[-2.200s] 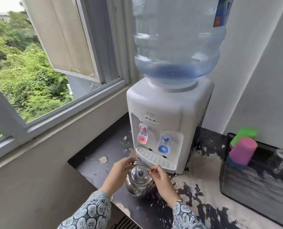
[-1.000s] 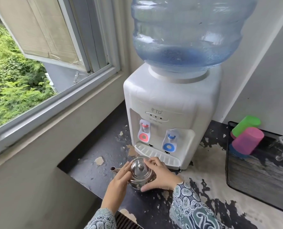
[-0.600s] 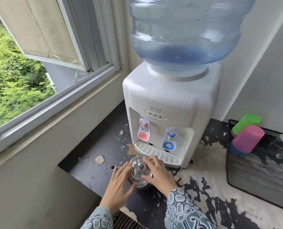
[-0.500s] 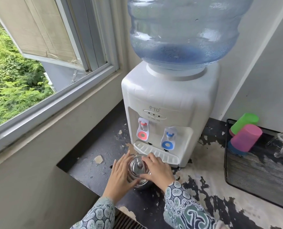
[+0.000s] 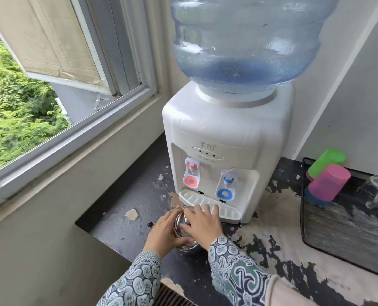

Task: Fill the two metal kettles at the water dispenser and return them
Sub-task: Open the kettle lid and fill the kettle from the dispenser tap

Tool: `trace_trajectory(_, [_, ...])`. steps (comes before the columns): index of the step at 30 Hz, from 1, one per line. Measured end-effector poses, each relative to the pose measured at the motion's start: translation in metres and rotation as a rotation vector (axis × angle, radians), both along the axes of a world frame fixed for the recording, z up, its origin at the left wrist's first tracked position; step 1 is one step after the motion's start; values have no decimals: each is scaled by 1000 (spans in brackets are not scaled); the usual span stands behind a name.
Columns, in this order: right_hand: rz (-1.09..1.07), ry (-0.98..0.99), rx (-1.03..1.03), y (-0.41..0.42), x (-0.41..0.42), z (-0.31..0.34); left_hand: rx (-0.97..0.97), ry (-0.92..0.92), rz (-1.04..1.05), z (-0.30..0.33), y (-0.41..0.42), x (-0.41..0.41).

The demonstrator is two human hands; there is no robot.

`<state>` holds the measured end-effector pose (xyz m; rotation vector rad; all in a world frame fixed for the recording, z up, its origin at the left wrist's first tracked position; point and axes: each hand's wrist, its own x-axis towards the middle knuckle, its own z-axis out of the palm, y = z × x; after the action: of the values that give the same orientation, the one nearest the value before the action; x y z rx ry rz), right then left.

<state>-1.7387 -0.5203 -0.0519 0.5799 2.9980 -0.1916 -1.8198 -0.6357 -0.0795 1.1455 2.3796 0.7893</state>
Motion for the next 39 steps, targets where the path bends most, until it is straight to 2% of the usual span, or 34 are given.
trace_trajectory(3, [-19, 208, 83, 1, 1, -9, 12, 2, -3, -2, 0, -1])
trace_trajectory(6, [19, 206, -175, 3, -1, -13, 33, -16, 1, -4, -1, -3])
trace_trajectory(8, [4, 241, -263, 4, -3, -19, 31, -16, 9, -5, -1, -4])
trace_trajectory(13, [-29, 523, -99, 3, -7, -42, 8, 11, 12, -2, 0, -6])
trace_trajectory(17, [-22, 565, -12, 4, -6, -43, 0, 13, 12, 0, 1, -8])
trace_trajectory(23, [17, 598, 12, 4, -6, -42, -26, 42, 18, 3, 2, -8])
trace_trajectory(39, [75, 715, -81, 6, -8, -52, -11, 107, 0, 3, 1, -6])
